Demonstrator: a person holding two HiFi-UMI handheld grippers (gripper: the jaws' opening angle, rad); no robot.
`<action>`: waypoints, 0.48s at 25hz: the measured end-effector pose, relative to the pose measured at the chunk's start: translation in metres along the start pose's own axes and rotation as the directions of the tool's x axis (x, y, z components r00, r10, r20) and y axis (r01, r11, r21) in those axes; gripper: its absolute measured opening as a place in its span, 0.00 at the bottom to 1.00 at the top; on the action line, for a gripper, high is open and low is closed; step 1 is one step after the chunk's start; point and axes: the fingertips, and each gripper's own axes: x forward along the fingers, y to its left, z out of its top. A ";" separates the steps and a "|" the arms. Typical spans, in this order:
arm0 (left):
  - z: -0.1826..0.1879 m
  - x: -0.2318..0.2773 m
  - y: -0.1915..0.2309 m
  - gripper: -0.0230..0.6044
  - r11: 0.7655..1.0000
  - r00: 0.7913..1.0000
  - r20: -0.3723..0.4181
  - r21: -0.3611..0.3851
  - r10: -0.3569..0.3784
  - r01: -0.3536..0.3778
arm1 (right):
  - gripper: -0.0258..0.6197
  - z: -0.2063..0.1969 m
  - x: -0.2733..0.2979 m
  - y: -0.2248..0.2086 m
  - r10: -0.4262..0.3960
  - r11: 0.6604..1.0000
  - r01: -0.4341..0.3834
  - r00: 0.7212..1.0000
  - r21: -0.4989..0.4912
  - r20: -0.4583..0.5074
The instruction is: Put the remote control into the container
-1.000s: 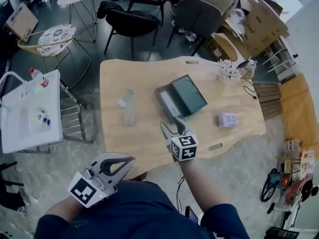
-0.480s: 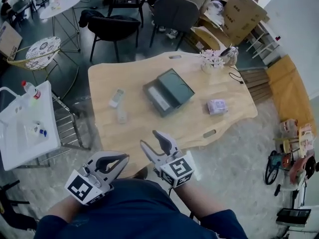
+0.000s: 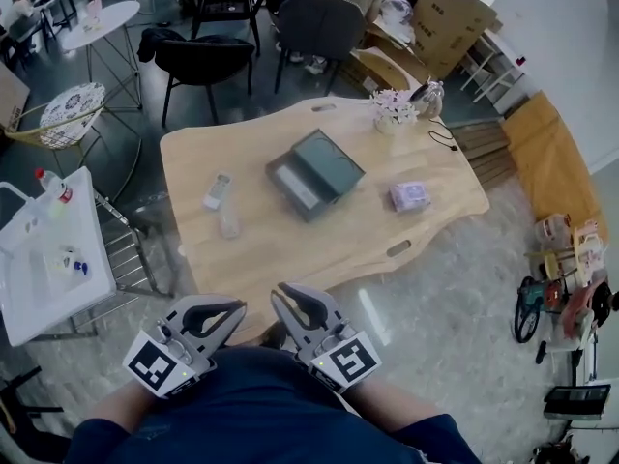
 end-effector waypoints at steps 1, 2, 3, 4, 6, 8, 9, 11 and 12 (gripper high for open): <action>0.001 0.000 -0.001 0.06 1.000 1.000 0.011 0.004 -0.003 0.003 | 0.12 0.003 -0.001 0.005 0.005 1.000 -0.005 1.000 -0.016 0.007; 0.004 0.000 -0.002 0.06 1.000 1.000 0.028 0.012 -0.008 0.007 | 0.10 0.005 -0.002 0.010 0.011 0.999 -0.010 1.000 -0.031 0.011; 0.003 0.000 -0.003 0.06 1.000 1.000 0.024 0.013 -0.013 0.012 | 0.09 0.008 -0.002 0.015 0.016 0.999 -0.016 1.000 -0.042 0.016; 0.000 -0.001 -0.005 0.06 1.000 1.000 -0.005 0.005 -0.016 0.016 | 0.09 0.010 -0.002 0.019 0.021 0.999 -0.020 1.000 -0.048 0.022; -0.004 -0.001 -0.008 0.06 1.000 0.999 -0.035 -0.005 -0.023 0.022 | 0.08 0.016 -0.003 0.025 0.027 0.998 -0.024 0.999 -0.055 0.039; -0.001 0.000 -0.010 0.06 1.000 1.000 -0.011 0.003 -0.028 0.028 | 0.07 0.020 -0.005 0.030 0.029 0.998 -0.025 0.998 -0.066 0.055; -0.002 0.000 -0.011 0.06 1.000 0.999 -0.016 0.004 -0.030 0.031 | 0.07 0.021 -0.006 0.033 0.029 0.997 -0.025 0.998 -0.072 0.060; 0.001 0.000 -0.012 0.06 0.999 0.999 0.006 0.010 -0.036 0.036 | 0.07 0.022 -0.008 0.037 0.032 0.996 -0.027 0.997 -0.083 0.068; 0.005 0.001 -0.013 0.06 0.999 0.999 0.034 0.015 -0.039 0.039 | 0.07 0.021 -0.008 0.039 0.034 0.996 -0.028 0.997 -0.088 0.069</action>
